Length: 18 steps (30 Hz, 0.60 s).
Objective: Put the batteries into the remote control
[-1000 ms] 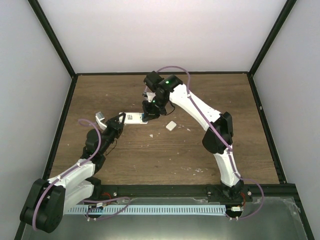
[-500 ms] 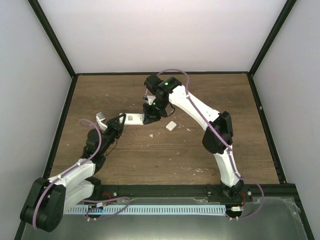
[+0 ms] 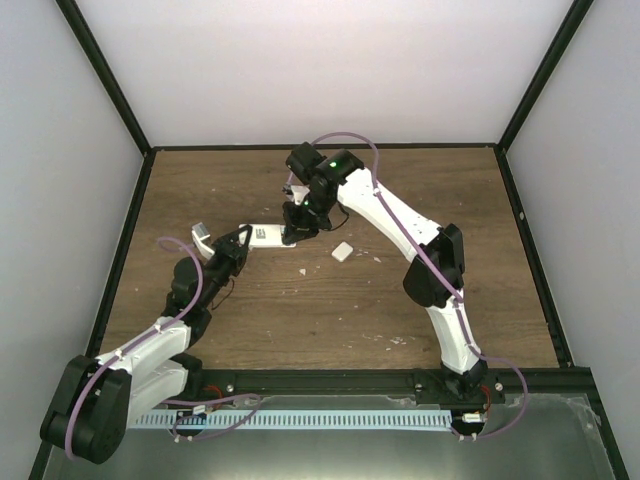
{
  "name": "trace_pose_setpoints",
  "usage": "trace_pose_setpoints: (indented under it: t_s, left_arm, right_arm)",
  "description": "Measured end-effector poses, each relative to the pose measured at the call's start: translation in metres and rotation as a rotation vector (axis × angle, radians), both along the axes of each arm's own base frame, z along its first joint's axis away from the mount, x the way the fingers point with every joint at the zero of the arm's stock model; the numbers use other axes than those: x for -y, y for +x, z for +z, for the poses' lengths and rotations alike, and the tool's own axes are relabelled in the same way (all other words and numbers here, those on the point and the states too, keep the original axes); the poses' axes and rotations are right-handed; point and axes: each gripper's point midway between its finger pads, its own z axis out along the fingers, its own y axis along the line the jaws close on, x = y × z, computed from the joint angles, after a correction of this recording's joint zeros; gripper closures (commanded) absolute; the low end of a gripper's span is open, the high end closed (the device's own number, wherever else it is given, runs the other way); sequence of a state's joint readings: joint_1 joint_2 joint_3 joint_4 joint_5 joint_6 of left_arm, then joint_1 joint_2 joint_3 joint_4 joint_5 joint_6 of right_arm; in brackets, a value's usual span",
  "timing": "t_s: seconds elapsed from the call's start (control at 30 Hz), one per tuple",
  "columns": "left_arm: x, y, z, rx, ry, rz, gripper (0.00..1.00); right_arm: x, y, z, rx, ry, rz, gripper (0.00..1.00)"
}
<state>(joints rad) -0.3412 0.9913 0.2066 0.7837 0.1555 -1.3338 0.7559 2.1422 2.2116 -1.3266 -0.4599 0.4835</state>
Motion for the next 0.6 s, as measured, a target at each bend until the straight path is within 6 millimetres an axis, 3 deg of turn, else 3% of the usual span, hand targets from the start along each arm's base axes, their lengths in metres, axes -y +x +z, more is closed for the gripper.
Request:
trace_pose_setpoints:
  t_s: [0.4, 0.6]
  left_arm:
    - [0.0006, -0.0002, -0.0001, -0.003, -0.004, -0.003, 1.00]
    - [0.0006, 0.0000, -0.0007, -0.012, -0.017, -0.003, 1.00]
  right_arm:
    - [0.0007, 0.0011, -0.0006, -0.003, 0.001, -0.002, 0.94]
    - [0.0010, 0.0011, -0.0004, -0.010, 0.006, -0.003, 0.90]
